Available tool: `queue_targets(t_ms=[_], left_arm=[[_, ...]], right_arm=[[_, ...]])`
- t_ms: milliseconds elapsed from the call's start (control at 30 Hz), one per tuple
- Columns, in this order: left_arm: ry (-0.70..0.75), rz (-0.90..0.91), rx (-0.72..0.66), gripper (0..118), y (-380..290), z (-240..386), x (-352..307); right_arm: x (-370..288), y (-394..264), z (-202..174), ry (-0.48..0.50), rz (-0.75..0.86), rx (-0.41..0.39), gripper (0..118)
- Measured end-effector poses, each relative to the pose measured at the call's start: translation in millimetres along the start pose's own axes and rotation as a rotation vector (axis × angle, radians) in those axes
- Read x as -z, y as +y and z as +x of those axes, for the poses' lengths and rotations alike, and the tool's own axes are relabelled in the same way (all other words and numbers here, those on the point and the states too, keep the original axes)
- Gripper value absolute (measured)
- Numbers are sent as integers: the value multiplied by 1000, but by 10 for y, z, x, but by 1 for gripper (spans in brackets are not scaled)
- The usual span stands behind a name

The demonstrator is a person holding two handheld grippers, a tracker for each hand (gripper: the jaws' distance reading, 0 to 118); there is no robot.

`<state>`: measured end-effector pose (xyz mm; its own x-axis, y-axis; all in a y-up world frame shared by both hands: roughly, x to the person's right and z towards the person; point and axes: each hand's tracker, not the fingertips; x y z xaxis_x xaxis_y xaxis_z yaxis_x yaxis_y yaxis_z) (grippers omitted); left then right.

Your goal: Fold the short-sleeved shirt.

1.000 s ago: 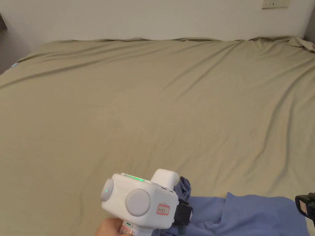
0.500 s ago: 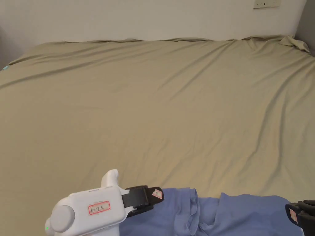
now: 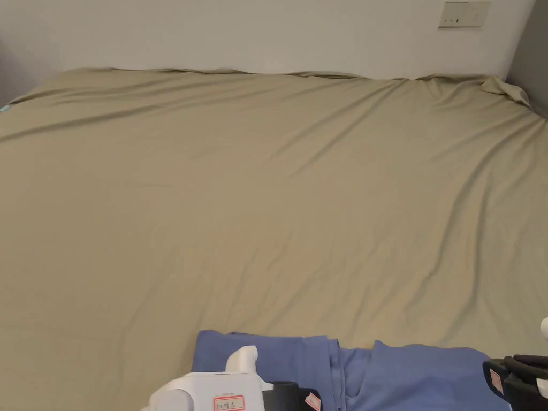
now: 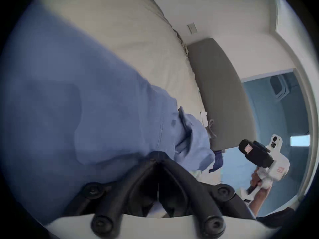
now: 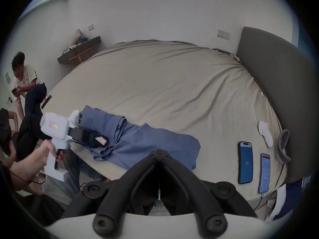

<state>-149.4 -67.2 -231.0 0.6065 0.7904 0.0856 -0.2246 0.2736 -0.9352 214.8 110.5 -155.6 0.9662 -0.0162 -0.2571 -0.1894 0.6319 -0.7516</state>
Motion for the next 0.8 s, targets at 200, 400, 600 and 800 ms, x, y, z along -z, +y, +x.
queue_targets(t_ms=[200, 400, 600, 800], left_arm=[[-111, 132, -14, 49, 235, -254, -1107], [44, 126, -137, 97, 324, -768, -1432], [-95, 63, -190, 94, 251, -906, -1022], [39, 149, -136, 13, 197, -834, -937]], right_arm=[[64, 26, -31, 17, 0, -6, 3], [90, 34, -96, 38, -3, -19, 3], [51, 31, -107, 43, -5, -21, 3], [14, 22, -31, 17, -13, -11, 3]])
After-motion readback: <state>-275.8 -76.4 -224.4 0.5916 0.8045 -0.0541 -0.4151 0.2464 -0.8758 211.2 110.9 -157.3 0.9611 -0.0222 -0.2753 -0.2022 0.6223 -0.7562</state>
